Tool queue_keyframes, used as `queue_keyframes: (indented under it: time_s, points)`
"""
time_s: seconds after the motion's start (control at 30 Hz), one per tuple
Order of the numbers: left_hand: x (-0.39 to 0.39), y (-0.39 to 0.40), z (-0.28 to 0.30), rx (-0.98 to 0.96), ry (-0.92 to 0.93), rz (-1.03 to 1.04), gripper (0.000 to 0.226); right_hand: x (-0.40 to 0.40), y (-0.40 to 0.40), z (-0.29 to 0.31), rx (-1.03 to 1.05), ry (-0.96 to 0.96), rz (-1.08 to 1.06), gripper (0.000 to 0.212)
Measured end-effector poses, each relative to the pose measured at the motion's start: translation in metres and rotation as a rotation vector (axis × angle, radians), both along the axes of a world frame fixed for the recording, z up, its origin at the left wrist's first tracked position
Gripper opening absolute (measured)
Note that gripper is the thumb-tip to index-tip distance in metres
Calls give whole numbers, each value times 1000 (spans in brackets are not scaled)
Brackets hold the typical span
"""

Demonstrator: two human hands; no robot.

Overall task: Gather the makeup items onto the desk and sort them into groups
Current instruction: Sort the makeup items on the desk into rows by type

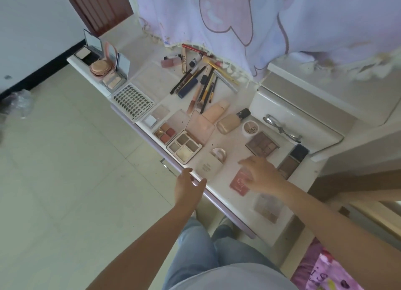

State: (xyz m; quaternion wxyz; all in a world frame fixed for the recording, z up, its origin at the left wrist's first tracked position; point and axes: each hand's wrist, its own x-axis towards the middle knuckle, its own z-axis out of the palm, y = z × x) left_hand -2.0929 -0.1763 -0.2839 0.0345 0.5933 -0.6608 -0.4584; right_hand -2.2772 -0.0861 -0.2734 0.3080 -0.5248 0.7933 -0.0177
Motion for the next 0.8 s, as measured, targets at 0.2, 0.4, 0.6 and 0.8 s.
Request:
queue_keyframes:
  time_s: [0.2,0.4,0.6,0.8]
  points:
    - [6,15,4,-48,5,-179,29,40,20,-14,-21,204,-78,57]
    - [-7,-5,30,229,134,-333,25,36,21,7,-243,-204,-305,50]
    - [-41,-40,93,649,493,-396,12,21,10,87,-500,-229,-202,47]
    - [-59,-49,133,894,826,-406,19,22,8,149,-806,5,-82,47]
